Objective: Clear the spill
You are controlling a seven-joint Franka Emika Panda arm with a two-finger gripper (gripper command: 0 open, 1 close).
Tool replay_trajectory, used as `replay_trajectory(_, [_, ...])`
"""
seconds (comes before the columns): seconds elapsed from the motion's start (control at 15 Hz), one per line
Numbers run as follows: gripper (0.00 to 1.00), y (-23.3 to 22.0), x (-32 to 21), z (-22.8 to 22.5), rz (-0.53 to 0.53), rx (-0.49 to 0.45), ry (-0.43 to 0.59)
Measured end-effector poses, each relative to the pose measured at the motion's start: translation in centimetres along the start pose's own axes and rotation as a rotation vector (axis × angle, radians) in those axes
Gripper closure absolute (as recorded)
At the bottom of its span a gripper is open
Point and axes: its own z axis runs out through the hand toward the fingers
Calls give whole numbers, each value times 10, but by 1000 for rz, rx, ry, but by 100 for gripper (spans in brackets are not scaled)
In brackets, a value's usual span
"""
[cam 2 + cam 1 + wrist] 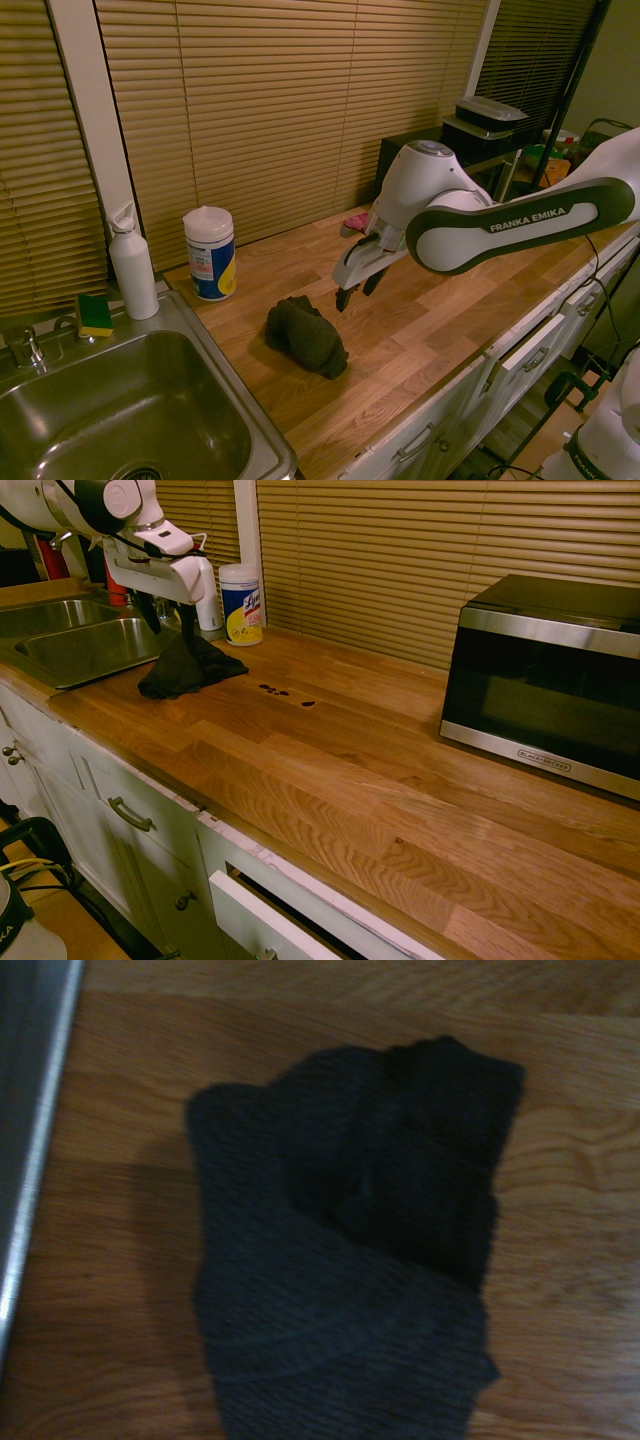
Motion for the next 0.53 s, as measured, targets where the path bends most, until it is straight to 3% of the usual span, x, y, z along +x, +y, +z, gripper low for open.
replay_trajectory(0.27, [0,-40,-24,20,-34,12,41])
replay_trajectory(0.53, [0,-49,-33,66,-42,-30,138])
